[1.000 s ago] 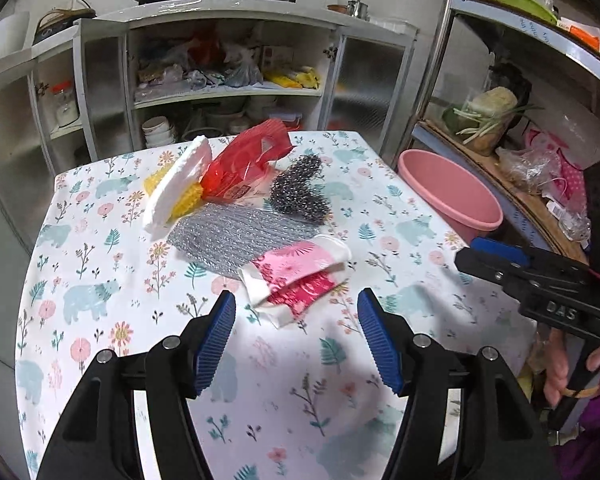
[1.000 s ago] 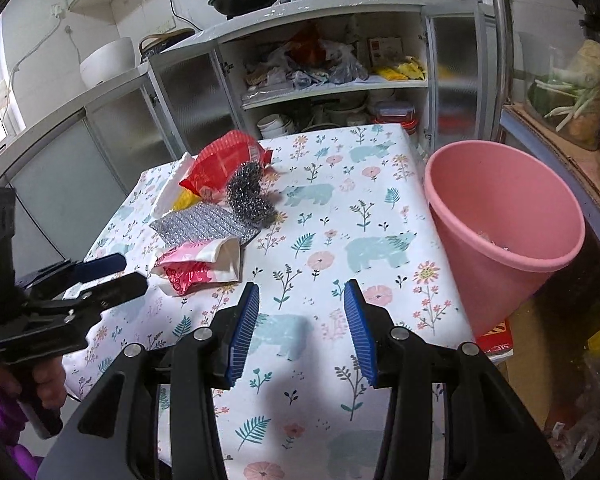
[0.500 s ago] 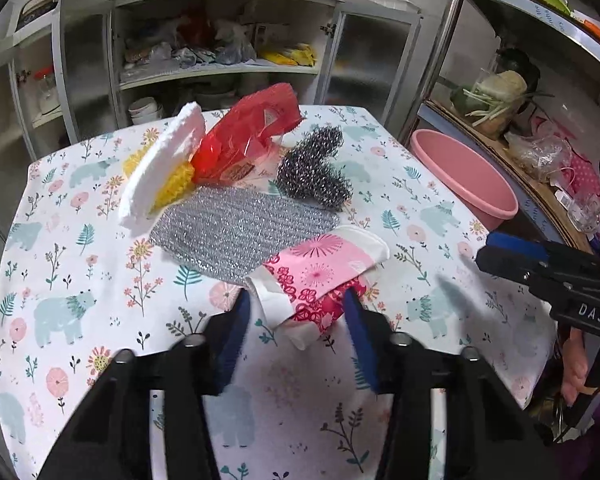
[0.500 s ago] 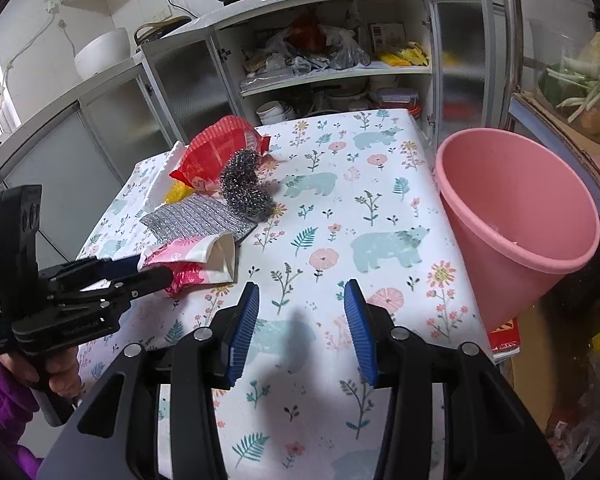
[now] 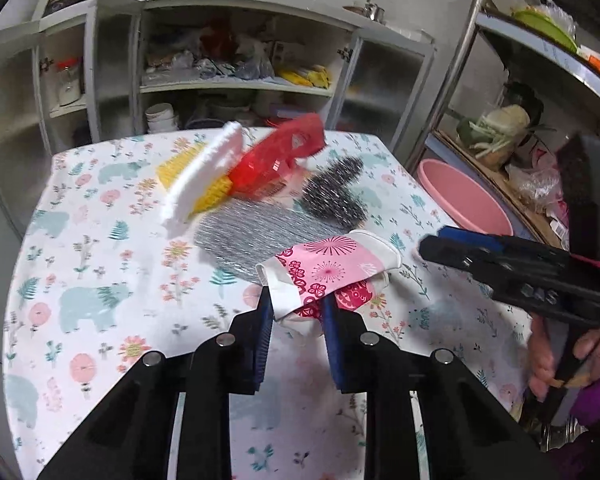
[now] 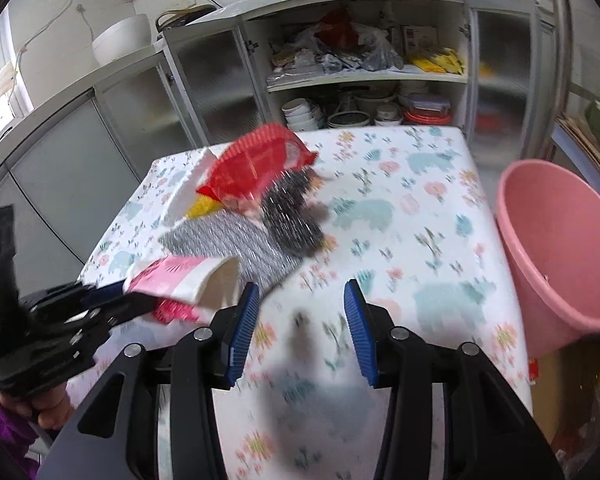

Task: Collect trash
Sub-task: 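Grasp the pink paper cup with the left tool while the right grasps the steel wool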

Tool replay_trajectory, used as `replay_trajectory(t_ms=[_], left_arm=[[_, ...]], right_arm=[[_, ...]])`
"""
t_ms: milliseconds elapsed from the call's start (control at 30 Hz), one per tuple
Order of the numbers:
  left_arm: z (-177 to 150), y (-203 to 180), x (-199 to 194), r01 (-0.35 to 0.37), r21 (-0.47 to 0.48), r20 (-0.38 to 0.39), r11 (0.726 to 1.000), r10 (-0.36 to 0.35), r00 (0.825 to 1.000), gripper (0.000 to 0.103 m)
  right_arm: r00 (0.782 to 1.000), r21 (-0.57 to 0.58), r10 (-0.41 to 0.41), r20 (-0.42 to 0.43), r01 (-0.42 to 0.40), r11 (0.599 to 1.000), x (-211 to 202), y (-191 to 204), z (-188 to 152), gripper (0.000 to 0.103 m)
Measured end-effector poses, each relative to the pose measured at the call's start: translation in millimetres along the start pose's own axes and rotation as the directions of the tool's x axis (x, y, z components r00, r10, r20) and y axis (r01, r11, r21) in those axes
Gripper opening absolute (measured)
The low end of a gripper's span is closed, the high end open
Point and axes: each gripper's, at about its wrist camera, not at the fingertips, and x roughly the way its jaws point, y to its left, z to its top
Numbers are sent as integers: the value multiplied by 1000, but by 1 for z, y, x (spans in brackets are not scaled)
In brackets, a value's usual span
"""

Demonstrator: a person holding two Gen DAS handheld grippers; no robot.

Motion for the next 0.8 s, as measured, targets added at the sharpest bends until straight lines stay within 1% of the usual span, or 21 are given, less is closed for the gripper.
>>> replay_trajectory(t_ms=[133,333,467,633,733,767,800], left_arm=[[1,15,-14,-17,-32,18,999,18,1000,23],[0,32,-24,-36,-62,28,997,38,999,23],[0,43,-23,-38,-87,21,995,40,999,23],[0,46,-20,-30,-96,14,995,31,999,23],[0,48,-18,-29,-99,10,995,31,999,23],[0,48,-17,-29,-102,9,994,30,1000,23],[0,48,-17,-28,-104,8,994,29,1000,23]], right_arm=[[1000,-6,11,-10,-11,1000,18,8,15,45],[1000,-40,-11,-25,10,999,43,20,32,45],[998,-53,-38,-42,36,998,58,21,35,45],[996,-57,-74,-55,71,996,73,19,35,45],[996,-56,-79,-51,76,996,75,16,34,45],[996,-52,-77,-49,75,996,74,16,34,44],[996,-49,-73,-47,71,996,74,15,34,35]])
